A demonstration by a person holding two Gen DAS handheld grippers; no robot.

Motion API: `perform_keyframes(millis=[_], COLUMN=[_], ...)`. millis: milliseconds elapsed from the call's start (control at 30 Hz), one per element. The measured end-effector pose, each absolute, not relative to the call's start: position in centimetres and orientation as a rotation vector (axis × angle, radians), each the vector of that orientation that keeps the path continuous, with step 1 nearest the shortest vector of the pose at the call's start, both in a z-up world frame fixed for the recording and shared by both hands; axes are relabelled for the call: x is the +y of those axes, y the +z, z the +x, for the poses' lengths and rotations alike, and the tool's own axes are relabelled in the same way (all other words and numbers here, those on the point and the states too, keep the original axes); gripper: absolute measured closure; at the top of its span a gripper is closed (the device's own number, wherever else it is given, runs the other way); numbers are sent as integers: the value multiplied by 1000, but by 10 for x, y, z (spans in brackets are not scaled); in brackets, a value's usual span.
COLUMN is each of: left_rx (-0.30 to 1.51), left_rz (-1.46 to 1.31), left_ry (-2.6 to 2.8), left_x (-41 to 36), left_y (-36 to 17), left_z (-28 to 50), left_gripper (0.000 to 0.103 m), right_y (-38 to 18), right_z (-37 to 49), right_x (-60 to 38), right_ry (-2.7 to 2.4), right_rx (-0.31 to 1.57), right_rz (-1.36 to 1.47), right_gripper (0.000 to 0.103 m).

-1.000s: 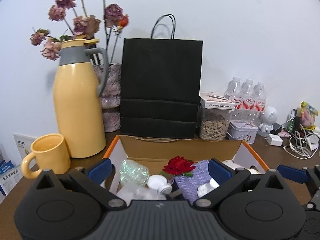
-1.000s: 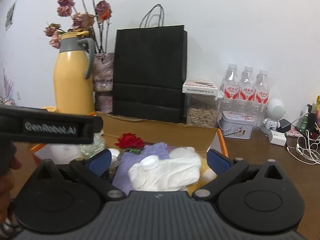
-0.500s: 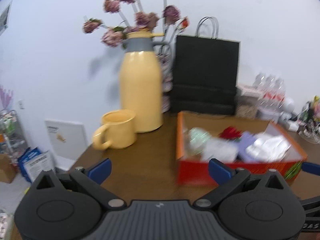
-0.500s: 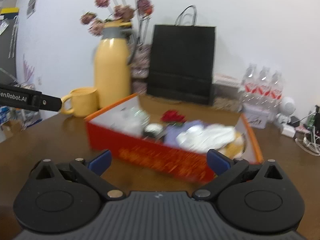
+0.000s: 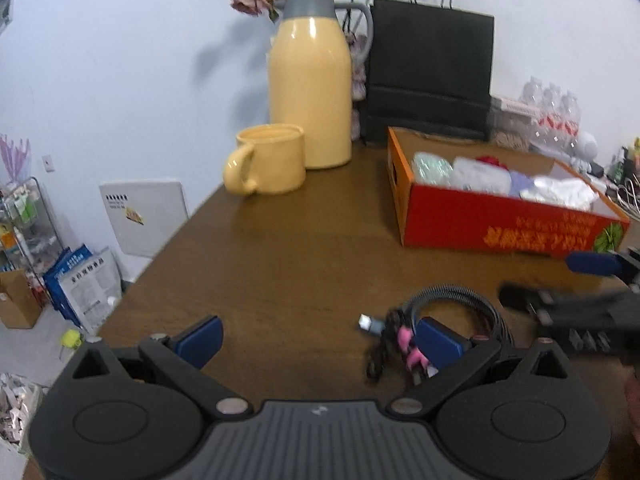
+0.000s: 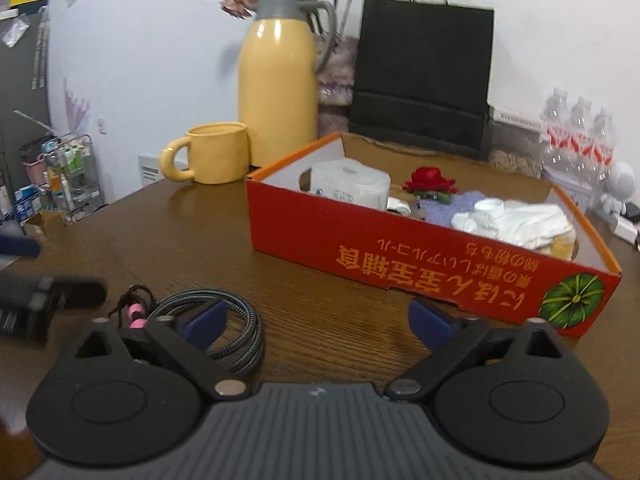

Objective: Organize objects
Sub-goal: 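Withdraw both tools from the box to the braided cable and white disc, then grasp the black braided cable with the right tool while the left tool grasps the white disc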

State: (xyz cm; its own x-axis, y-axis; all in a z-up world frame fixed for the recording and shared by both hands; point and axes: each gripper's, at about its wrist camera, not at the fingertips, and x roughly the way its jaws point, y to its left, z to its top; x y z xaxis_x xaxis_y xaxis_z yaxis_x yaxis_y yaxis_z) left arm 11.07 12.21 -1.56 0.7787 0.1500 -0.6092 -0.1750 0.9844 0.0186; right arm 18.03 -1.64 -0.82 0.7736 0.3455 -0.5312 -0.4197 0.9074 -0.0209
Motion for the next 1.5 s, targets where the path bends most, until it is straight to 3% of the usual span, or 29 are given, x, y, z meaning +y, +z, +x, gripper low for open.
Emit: perform_keyframes(millis=[100,233,400,467,1233,1333,1367,1400,1467,1500], left_rx=[676,710,719,720,738,705,672,643,635,639], left_rz=[-35,-3,11,-10,-16,-24,-12,0,15,17], left_ry=[144,112,99,102,111,135,131,121,112,97], left_x=[116,103,92,93,74,71,68,66,62,61], left_y=[-21,-30,-41,-42,-40,-37,-36,-34,-32,-33], left_z=[109,112,114,115,128,124,120,116,113,113], left_gripper=[0,0,0,0,0,1,1,0,0,0], right_y=[-12,-17,-23,-24,-27,-26,-25,-23,-18,-15], right_z=[190,195,195,191,176,172,170,168,159,153], right_x=[-16,-16,-7,-5,-89,-107,-114,-120,-127,-128], right_ry=[419,481,538,548,276,271,271,266,289,320], right_rx=[581,613,641,642,612,621,622,615,569,546], right_rz=[-97,-44,-71,-92,-73,-33,-8,11,7,-13], right_gripper=[26,34,78,87,93,84,59,27,4,1])
